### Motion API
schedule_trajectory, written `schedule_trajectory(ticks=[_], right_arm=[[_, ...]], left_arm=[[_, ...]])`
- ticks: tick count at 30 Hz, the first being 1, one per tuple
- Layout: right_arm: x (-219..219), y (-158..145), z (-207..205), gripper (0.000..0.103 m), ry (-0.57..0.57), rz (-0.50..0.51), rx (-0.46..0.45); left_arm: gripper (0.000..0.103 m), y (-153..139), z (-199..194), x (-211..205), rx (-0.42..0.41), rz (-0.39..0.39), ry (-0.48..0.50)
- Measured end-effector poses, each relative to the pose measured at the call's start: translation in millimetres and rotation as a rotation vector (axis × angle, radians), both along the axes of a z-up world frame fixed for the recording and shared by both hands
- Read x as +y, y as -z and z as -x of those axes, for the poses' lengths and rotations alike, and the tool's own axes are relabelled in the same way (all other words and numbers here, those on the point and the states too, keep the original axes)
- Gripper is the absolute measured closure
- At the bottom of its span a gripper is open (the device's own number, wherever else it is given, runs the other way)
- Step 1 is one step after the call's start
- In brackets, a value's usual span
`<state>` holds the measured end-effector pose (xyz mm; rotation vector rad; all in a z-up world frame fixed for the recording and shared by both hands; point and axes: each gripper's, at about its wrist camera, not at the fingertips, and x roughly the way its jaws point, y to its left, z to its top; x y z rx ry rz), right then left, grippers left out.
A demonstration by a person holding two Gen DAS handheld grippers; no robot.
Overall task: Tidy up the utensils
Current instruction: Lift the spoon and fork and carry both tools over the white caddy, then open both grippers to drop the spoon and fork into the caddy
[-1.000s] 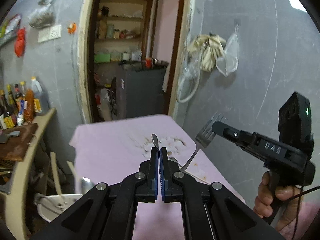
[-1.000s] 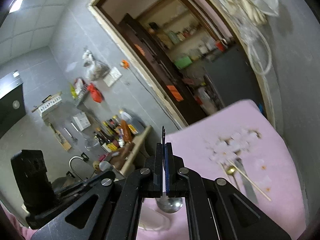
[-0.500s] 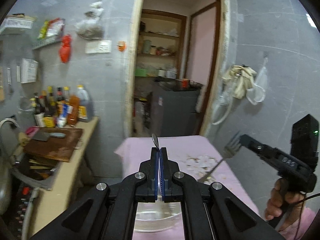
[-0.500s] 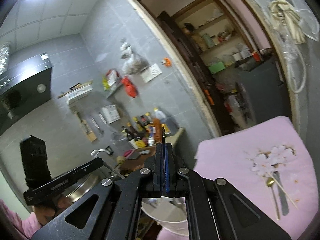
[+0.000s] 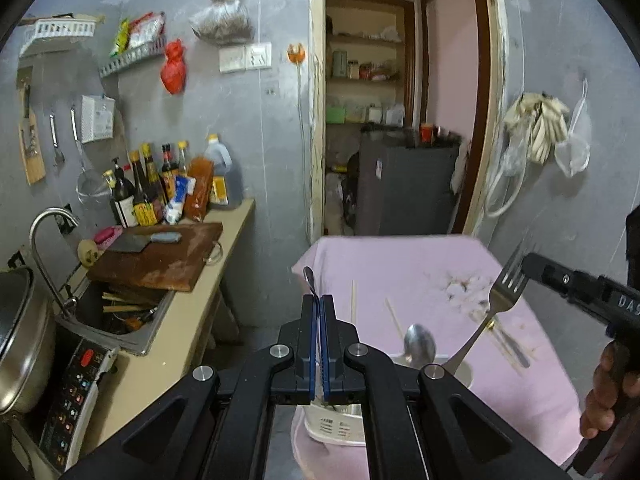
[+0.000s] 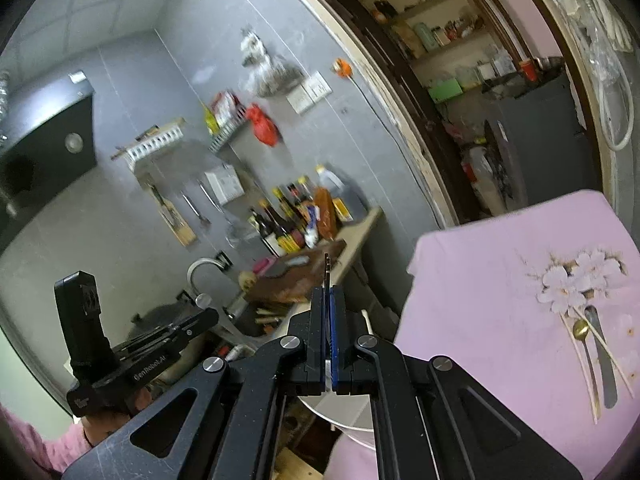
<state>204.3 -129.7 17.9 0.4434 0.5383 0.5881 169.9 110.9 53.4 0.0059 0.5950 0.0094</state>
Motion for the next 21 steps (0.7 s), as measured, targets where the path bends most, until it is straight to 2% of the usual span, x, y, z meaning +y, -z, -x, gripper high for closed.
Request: schedule_trajectory(ticks=[7, 14, 21], right_arm=[[15, 27, -14, 0.101, 0.001, 0.073, 0.058], [26, 44, -15, 0.101, -0.004, 0.151, 0.074], [33, 60, -20, 0.101, 0.003, 0.211, 0.11]], left_arm=[[0.101, 32, -14, -9, 0.05, -0.021, 0.026], [0.101, 57, -23, -14, 0.098, -0.035, 0.047], [0.1, 81, -32, -9, 0.155, 0.039, 0.046]])
